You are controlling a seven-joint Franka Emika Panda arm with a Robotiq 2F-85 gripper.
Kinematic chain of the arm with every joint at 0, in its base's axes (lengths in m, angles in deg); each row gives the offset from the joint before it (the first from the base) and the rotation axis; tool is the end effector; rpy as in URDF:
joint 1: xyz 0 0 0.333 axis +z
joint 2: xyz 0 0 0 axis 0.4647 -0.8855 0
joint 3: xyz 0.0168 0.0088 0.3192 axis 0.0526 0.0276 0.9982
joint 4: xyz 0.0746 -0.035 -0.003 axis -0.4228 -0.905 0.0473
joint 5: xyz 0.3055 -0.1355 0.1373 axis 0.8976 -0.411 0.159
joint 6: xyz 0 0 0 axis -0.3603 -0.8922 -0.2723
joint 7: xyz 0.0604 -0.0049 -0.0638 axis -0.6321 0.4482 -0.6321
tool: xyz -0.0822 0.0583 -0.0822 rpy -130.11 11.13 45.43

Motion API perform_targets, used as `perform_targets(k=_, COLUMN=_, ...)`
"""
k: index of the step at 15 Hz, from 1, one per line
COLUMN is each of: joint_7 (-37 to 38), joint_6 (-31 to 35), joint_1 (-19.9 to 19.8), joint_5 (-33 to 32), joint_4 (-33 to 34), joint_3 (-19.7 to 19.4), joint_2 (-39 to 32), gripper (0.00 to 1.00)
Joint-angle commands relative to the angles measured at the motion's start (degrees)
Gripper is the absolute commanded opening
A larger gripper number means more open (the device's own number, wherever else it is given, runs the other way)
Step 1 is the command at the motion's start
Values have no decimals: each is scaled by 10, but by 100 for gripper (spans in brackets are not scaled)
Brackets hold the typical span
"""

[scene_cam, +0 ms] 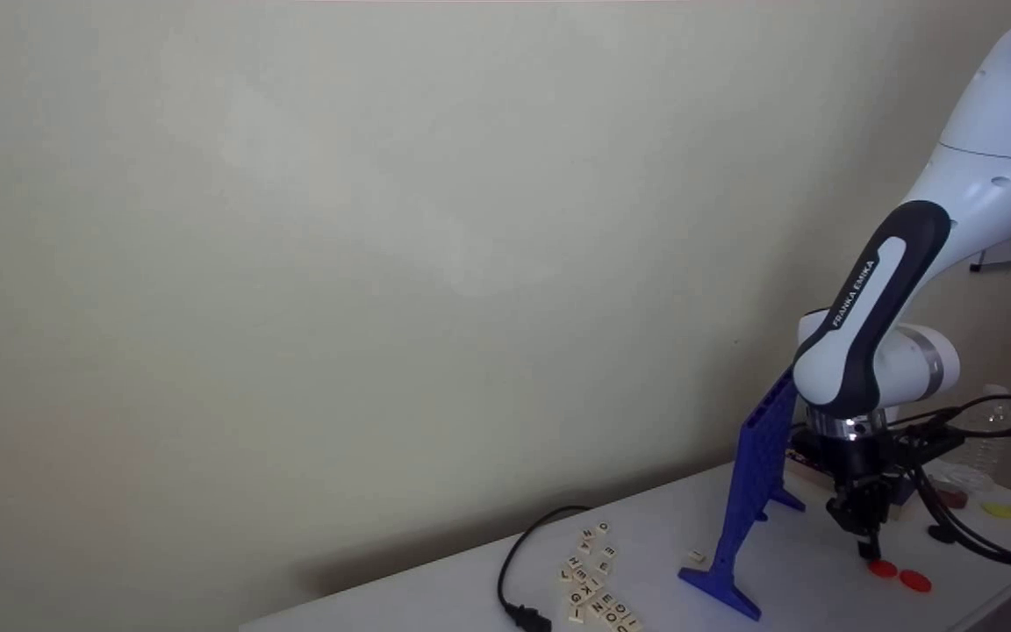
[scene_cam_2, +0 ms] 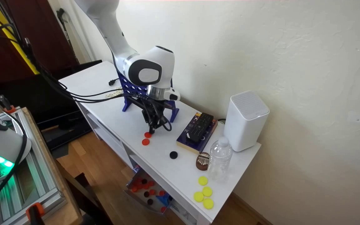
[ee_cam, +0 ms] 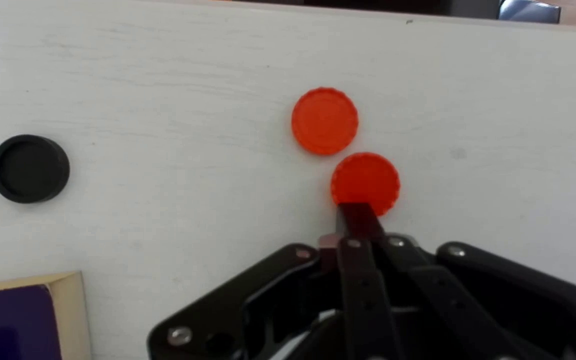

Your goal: Shift the orange ring to the blue object's fifth line

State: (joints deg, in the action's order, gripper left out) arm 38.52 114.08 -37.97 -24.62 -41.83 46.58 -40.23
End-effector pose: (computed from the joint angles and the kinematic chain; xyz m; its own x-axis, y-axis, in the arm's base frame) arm 0.4760 -0.1480 0.0424 0.9352 0.1037 -0.3387 0.1125 -0.9936 0.0063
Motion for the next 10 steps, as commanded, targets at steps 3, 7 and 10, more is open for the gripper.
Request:
perform_targets(k=3, joint_7=4, joint_6=11, joint_1=-12, joint_5=-7, joint_4=-10, joint_3=3, joint_2=2, gripper=39)
perform_targets(k=7, joint_7=2, joint_6=11, joint_1=-16, joint_5=-5, joint_4=-11, joint_3=7, joint_2=1, gripper=67)
perform_targets(k=10, joint_7=-4, joint_6=8, joint_1=-23, joint_5=0, joint_4=-13, joint_3=14, joint_2=4, gripper=88)
